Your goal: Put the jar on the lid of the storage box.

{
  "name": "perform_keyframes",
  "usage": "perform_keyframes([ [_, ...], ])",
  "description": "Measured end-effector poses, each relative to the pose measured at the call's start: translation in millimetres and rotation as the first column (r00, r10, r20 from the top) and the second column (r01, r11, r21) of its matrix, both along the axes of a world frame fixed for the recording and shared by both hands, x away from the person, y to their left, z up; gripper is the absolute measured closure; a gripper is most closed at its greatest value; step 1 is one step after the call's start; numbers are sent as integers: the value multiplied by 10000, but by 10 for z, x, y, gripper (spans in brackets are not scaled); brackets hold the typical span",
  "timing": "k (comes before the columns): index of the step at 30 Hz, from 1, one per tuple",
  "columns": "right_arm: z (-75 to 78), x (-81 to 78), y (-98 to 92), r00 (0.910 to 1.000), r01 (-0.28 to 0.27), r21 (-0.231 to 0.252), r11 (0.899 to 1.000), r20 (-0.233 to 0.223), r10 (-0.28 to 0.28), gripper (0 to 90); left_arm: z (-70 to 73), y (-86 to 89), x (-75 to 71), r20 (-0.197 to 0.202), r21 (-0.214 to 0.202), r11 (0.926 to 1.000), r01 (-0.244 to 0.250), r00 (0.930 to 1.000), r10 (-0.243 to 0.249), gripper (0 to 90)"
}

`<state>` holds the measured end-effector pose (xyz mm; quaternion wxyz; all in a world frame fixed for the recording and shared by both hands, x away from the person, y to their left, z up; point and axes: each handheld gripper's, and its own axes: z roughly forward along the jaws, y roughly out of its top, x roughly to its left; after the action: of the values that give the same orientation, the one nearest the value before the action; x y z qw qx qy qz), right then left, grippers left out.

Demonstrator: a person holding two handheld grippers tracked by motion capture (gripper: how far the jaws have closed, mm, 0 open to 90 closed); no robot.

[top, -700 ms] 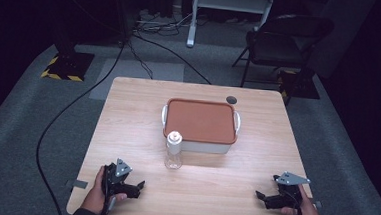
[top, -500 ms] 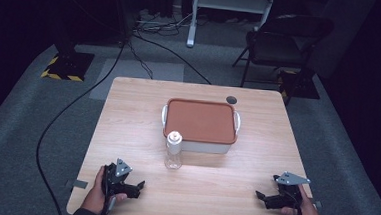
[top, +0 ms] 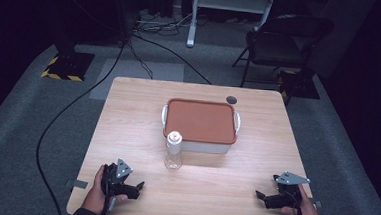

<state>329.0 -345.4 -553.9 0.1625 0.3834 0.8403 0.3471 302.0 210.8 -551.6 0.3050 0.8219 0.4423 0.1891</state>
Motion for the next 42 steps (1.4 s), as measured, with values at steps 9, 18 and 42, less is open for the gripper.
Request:
perform_keyframes([
  [9,0,0,0,10000,0,-1,10000,-1,0,0,62,-9,-40,165,451,9985,-310,9994,303,50],
  [18,0,0,0,10000,-2,1,10000,-2,2,0,135,-31,-84,689,509,9979,-401,9970,366,26],
  [42,0,0,0,10000,0,-1,10000,-1,0,0,301,-89,-158,1267,265,9996,63,9919,-96,41],
])
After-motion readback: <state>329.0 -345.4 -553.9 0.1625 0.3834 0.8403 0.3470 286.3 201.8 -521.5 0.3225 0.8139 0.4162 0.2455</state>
